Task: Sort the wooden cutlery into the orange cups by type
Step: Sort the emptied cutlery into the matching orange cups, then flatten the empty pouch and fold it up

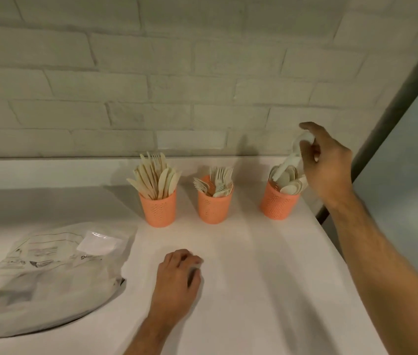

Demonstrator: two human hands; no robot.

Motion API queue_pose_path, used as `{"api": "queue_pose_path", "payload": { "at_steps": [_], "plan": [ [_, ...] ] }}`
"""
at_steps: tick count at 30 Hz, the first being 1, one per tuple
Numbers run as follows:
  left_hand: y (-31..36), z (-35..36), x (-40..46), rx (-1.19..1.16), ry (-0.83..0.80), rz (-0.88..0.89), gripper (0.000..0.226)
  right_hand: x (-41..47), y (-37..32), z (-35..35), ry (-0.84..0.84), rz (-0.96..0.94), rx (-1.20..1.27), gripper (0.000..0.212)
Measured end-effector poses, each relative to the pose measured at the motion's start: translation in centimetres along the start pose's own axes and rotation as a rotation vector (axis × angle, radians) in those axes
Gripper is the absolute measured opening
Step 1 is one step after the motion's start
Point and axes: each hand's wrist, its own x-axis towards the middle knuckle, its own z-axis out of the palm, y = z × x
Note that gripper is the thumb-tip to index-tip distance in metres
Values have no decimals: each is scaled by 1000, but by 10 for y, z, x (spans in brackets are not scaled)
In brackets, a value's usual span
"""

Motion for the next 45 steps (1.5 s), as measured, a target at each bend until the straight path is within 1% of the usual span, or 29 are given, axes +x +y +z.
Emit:
{"api": "queue_pose_path", "payload": {
  "at_steps": [4,7,10,13,15,16,19,20,21,22,24,27,29,30,32,34,36,38,40,42,43,44,45],
  "plan": [
    [1,0,1,-7,-7,-22,31,-7,38,24,-65,-102,-105,37],
    [1,1,1,-4,-3,-26,31,-22,54,39,-168,-115,-191,38],
    [1,0,1,-12,-4,-30,33,-38,58,47,-257,-142,-341,31],
    [1,-2,1,-34,-10,-23,31,-47,50,47,-395,-37,-459,44],
    [1,-4,1,-77,-13,-32,25,-50,42,45,-441,25,-462,47],
    [1,-6,2,-113,-16,-40,24,-52,35,44,-404,40,-449,44],
    [3,-19,2,-216,-13,-95,34,-63,-4,43,-157,-12,-323,30],
    [3,-26,1,-216,4,-110,33,-69,-21,45,-119,-49,-228,28],
    [2,-34,-1,-203,30,-112,30,-77,-40,48,-130,-73,-97,26],
    [0,-44,-4,-184,63,-107,27,-88,-60,54,-183,-69,52,23],
    [-8,-70,-12,-141,148,-96,24,-113,-101,69,-353,23,274,22],
    [-28,-114,-25,-11,245,-90,25,-147,-155,98,-667,143,435,32],
    [-45,-139,-38,136,229,-121,28,-167,-187,113,-904,131,444,38],
    [-53,-147,-44,205,199,-143,30,-176,-200,120,-990,112,425,38],
    [-67,-157,-58,276,113,-176,41,-191,-224,132,-1054,83,429,36],
    [-76,-161,-68,292,60,-168,50,-203,-243,140,-1040,63,450,31],
    [-81,-165,-73,325,44,-141,59,-209,-257,145,-1018,76,471,20],
    [-81,-169,-74,365,47,-103,65,-209,-267,142,-987,169,547,11],
    [-76,-177,-72,409,71,-65,65,-202,-277,131,-921,287,663,10],
    [-66,-191,-65,408,116,-22,54,-186,-286,117,-866,362,787,10],
    [-59,-200,-61,342,142,-3,45,-178,-287,108,-835,381,852,10],
    [-50,-211,-57,226,153,-6,35,-171,-284,100,-774,410,909,10],
    [-39,-224,-54,81,150,-28,29,-164,-279,91,-678,451,946,12]
  ]
}}
